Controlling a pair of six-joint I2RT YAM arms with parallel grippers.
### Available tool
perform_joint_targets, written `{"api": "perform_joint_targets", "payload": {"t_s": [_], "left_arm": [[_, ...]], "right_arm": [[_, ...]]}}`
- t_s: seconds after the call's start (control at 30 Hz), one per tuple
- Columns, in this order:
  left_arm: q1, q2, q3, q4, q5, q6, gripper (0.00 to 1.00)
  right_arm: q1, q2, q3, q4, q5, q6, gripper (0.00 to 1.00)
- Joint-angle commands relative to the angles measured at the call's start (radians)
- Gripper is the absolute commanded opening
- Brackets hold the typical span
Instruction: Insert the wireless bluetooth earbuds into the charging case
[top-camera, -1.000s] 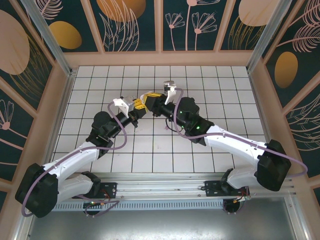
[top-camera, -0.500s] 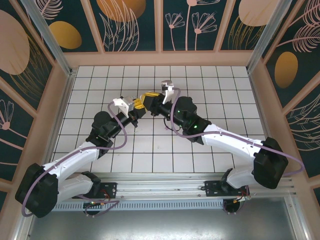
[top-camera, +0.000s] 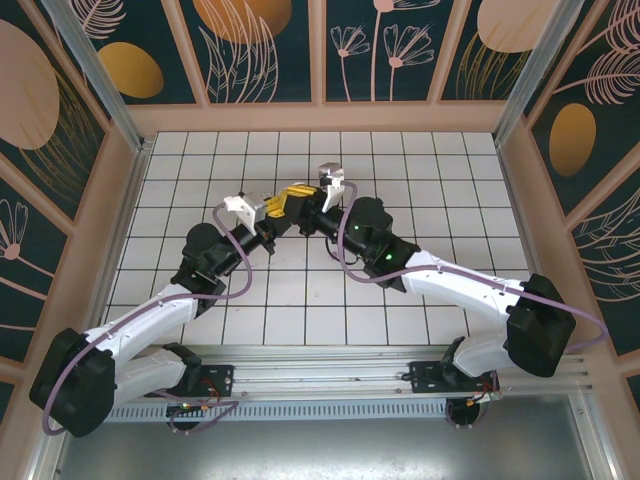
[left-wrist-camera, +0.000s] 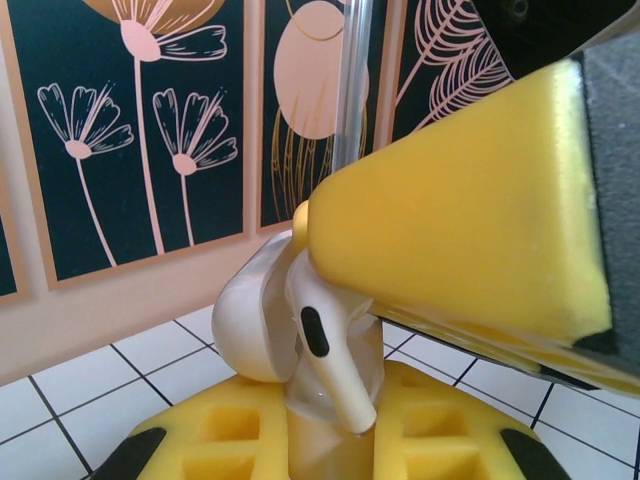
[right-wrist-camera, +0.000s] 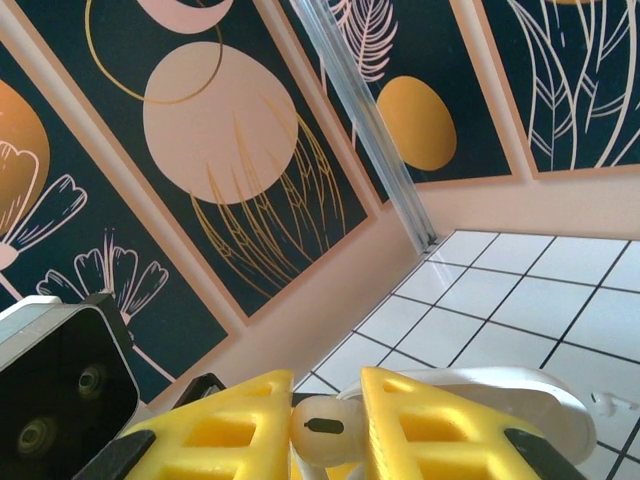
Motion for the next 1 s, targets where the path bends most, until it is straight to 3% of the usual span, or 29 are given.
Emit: {"api": "perform_joint_targets", "payload": {"t_s": [0.0, 0.97], "left_arm": [[-0.004, -0.032, 0.027, 0.071, 0.038, -0.027, 0.00], [-0.004, -0.056, 0.019, 0.052, 0.068, -0.030, 0.00]], "right_arm": [[0.005, -0.013, -0.025, 0.042, 0.049, -0.027, 0.23], [0.002, -0.015, -0.104, 0.100, 0.024, -0.117, 0.24]]}}
